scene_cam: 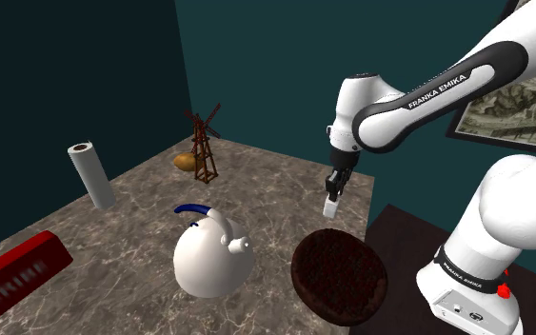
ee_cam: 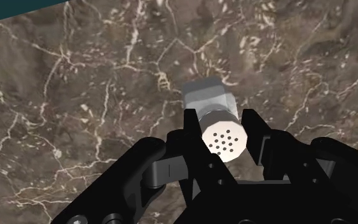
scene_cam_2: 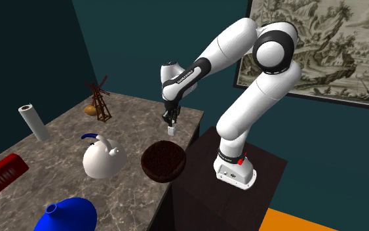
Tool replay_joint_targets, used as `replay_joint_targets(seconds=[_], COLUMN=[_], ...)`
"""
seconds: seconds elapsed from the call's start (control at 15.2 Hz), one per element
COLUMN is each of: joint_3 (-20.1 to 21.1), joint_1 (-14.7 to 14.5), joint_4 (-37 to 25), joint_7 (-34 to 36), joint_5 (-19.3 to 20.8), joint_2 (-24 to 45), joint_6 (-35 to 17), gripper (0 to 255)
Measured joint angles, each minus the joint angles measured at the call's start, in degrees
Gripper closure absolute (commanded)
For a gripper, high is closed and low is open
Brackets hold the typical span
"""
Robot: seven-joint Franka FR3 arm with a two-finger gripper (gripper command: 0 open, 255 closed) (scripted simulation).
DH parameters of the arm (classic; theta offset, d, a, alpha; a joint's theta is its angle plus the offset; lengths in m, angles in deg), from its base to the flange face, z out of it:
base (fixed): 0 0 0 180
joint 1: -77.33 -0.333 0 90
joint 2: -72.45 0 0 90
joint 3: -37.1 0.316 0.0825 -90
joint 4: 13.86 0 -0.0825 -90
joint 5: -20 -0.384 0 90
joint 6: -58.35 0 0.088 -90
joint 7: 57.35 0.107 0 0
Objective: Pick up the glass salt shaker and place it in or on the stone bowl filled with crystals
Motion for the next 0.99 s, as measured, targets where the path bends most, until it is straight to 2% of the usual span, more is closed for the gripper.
replay_joint_targets(seconds=[0.4, 0.99], joint_3=[0.0, -0.4], joint_1=[0.0, 0.0], joint_4=[-0.1, -3.8], joint_7=[0.0, 0.1], joint_5=[0.0, 0.3], joint_2=[-0.3, -5.2], joint_6=[0.5, 9.0], gripper=[255, 255])
